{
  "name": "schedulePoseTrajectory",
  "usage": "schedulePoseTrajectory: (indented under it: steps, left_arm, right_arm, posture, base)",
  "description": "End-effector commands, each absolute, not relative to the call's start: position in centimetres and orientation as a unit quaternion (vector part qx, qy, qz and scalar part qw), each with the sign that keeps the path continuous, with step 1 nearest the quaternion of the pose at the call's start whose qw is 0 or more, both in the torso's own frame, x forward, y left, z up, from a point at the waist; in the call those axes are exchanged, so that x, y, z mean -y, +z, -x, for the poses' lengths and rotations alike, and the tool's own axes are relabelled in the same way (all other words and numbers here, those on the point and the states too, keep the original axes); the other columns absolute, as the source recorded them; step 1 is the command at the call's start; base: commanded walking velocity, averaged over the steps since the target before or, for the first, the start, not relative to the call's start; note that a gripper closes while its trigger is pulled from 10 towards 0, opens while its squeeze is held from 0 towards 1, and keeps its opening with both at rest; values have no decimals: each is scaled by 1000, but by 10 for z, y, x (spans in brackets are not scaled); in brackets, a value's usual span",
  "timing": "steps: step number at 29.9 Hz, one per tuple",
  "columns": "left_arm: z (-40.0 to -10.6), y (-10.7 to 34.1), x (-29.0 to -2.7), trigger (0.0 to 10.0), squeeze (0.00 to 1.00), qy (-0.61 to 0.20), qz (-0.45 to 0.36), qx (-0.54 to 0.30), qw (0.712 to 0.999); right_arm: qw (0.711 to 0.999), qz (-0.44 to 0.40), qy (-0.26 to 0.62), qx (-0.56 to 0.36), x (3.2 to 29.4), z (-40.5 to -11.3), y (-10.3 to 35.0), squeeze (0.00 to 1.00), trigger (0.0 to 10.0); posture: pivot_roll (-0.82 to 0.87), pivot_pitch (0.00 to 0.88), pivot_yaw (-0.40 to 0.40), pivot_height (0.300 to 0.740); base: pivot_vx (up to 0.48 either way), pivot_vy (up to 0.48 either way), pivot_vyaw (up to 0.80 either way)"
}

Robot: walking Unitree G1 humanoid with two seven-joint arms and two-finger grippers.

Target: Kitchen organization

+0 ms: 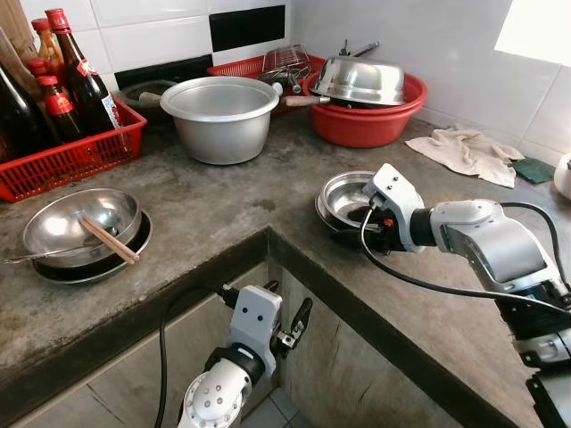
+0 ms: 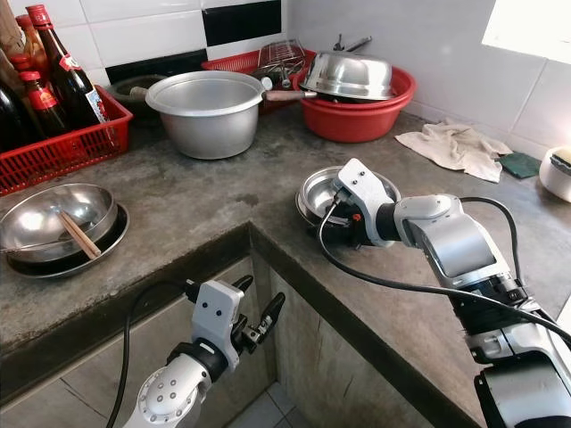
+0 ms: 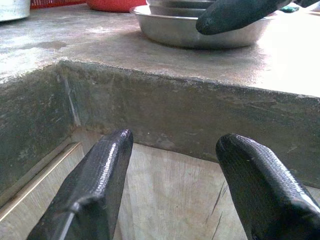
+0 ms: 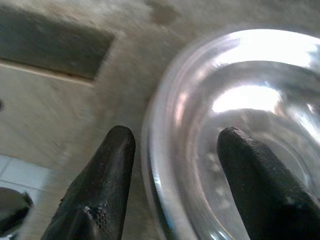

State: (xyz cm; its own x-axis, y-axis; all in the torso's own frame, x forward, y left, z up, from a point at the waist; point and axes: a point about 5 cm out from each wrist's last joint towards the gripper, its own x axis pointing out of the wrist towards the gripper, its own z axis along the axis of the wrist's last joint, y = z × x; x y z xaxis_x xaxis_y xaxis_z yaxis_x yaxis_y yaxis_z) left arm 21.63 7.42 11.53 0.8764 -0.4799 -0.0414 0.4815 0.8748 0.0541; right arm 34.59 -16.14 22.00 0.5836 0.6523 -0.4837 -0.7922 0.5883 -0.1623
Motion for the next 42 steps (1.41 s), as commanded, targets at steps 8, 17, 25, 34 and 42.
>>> schedulePoseTrajectory:
  steps: [8, 17, 25, 34, 42]
  left_arm:
    - [-217, 117, -73, 10000, 0, -246, -33, -10, 969]
    - [-219, 117, -73, 10000, 0, -242, -35, -9, 970]
    - [-219, 116, -73, 10000, 0, -240, -37, -10, 970]
    - [-219, 116, -74, 10000, 0, -234, -38, -6, 972]
    - [-222, 118, -76, 10000, 0, -224, -39, 1, 974]
  right_arm:
    - [880, 200, 391, -183, 168, -357, 233, 0, 4000]
    - [886, 187, 381, -184, 169, -362, 235, 0, 0]
    - [901, 171, 362, -168, 170, -369, 240, 0, 0]
    - [959, 103, 263, 16, 162, -373, 271, 0, 0]
    - [979, 28, 128, 158, 161, -339, 276, 0, 0]
  posture:
    - [113, 25, -57, 740]
    - [112, 22, -59, 740]
    - [114, 18, -60, 740]
    - [121, 3, -64, 740]
    - [114, 0, -48, 740]
  base:
    - [0, 0, 0]
    - [0, 0, 0]
    - [0, 0, 0]
    - [0, 0, 0]
    - [0, 0, 0]
